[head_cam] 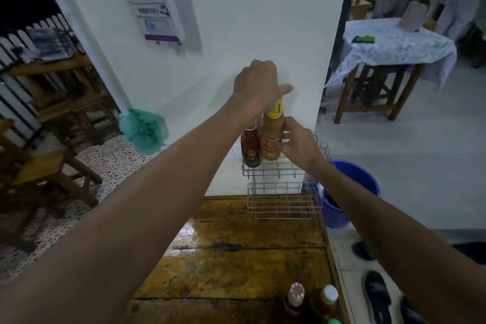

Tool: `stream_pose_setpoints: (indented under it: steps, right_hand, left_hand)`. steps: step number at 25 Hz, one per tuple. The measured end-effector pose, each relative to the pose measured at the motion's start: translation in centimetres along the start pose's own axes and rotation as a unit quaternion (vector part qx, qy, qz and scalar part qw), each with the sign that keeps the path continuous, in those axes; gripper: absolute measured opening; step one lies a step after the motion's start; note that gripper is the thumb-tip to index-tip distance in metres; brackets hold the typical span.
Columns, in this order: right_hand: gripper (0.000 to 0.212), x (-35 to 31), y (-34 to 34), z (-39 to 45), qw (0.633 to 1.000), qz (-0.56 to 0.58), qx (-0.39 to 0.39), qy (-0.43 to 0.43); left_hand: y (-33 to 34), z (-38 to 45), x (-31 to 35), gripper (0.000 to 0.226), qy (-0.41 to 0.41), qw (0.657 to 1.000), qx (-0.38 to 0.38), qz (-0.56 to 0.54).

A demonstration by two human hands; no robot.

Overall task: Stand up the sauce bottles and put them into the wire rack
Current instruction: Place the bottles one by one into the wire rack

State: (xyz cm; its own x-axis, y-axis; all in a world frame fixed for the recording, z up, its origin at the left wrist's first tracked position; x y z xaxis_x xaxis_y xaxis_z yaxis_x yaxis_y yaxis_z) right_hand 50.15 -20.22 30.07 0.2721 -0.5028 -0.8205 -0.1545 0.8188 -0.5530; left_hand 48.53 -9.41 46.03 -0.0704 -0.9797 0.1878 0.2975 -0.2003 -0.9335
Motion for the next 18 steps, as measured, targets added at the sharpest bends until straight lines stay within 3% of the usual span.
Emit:
stream_pose_setpoints:
  steps: [7,12,18]
  right_hand:
    - [0.058,3.1,2.3,1.3,1.0,-0.016,-0.013,0.014]
    - [0.061,4.6,3.1,1.5,1.0,-0.014,-0.005,0.026]
    - [0.054,5.4,3.4,1.4,1.0,-0.004,0.009,0.029]
  left_hand:
    - [4.1,0.2,-3.1,0.054,0.016,0.999,-0.036,-0.018]
    - [5.1,0.2,-3.1,0.044,0.059,0.997,0.002,0.039]
    - [5.8,-0.8,-4.3,0.034,0.089,0.994,0.059,-0.003]
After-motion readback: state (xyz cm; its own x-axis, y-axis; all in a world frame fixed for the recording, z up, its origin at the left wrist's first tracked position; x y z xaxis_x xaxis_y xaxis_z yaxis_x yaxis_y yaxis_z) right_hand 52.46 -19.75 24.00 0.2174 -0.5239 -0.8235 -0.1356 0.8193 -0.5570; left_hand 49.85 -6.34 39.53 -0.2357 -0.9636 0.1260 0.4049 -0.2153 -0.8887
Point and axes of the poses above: each hand's wrist, its own z-axis towards the middle knuckle, its own y-axis out of the palm, x = y × z, the point moved 9 cm from there along z, towards the middle knuckle, and after that the axes turned 6 degrees about y, right-handed, at the moved point
